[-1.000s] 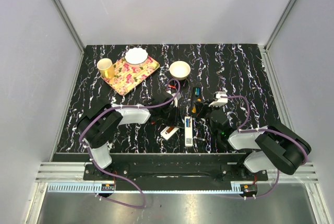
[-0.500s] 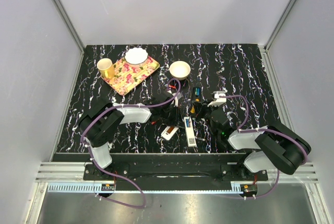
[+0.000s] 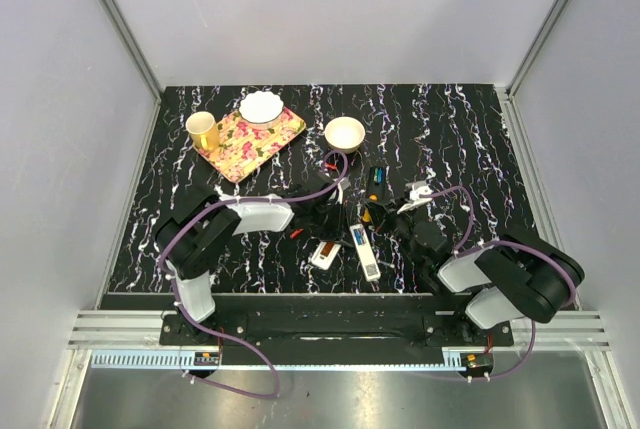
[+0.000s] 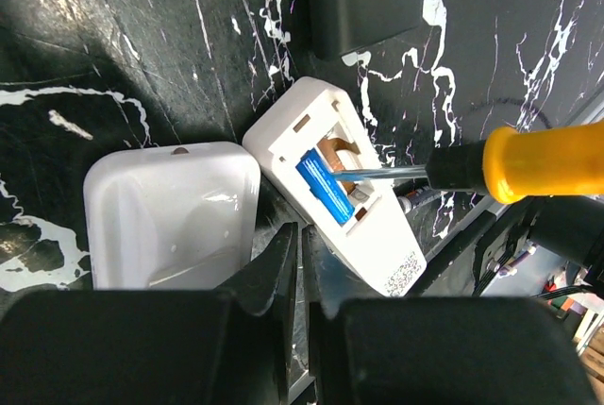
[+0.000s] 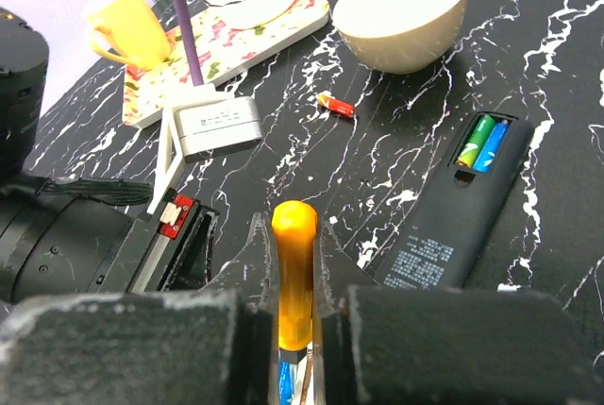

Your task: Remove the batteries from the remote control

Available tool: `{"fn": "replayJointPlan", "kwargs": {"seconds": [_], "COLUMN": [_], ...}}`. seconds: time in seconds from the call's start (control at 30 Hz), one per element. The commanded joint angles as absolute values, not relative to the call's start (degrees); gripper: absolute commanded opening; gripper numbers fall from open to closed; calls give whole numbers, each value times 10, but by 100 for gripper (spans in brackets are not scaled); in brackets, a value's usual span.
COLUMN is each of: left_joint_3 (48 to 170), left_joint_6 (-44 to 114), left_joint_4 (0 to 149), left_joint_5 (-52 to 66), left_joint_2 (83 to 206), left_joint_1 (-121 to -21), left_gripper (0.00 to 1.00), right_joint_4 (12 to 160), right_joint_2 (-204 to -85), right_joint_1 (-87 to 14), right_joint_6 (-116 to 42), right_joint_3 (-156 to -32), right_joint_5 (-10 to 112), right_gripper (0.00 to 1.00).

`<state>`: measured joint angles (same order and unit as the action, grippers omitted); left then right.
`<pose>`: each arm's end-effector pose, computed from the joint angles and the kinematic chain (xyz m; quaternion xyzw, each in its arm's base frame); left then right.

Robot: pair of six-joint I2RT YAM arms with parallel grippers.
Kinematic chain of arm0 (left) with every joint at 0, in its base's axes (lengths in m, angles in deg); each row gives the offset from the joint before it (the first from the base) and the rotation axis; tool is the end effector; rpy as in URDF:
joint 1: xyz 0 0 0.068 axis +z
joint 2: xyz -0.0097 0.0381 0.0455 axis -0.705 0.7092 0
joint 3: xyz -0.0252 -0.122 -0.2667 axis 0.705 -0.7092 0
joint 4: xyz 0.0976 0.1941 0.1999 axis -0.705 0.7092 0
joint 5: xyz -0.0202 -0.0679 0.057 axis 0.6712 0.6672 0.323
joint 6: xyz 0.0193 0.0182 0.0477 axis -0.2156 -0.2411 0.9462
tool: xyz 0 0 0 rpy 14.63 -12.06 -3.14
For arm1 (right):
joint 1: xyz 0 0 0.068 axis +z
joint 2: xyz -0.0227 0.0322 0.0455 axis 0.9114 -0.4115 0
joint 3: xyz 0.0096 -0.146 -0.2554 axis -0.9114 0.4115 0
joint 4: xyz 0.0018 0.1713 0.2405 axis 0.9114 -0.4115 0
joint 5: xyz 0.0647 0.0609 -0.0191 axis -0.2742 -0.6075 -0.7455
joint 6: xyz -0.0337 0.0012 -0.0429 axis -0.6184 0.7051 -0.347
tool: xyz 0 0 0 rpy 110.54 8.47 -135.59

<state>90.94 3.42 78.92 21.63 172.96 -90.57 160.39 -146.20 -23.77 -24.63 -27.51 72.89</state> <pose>0.2573 -0.2842 0.1295 0.0847 0.9256 -0.3560 0.0968 0.1773 0.1472 0.1443 -0.0537 0.7056 0.2796 0.6489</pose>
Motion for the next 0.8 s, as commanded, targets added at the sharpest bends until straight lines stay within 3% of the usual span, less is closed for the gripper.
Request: {"fn": "replayJointPlan", "kwargs": {"seconds": [0.0,0.77], "left_joint_3": [939,991], "left_joint_6": [28,26], "left_joint_4": [793,832], "left_joint_5": [208,209], "left_joint_2": [1723,1760], "left_joint_1": [-904,-901], "left_gripper": [9,8], "right_joint_4": [1717,1747], "right_joint_2": [-1494,-1517], "right_joint_1": [-231,-269], "right_joint_6": [-270,-223], "right_joint_3": [-254,-266], "right_joint_5": [652,588], "right_gripper": [0,0]}}
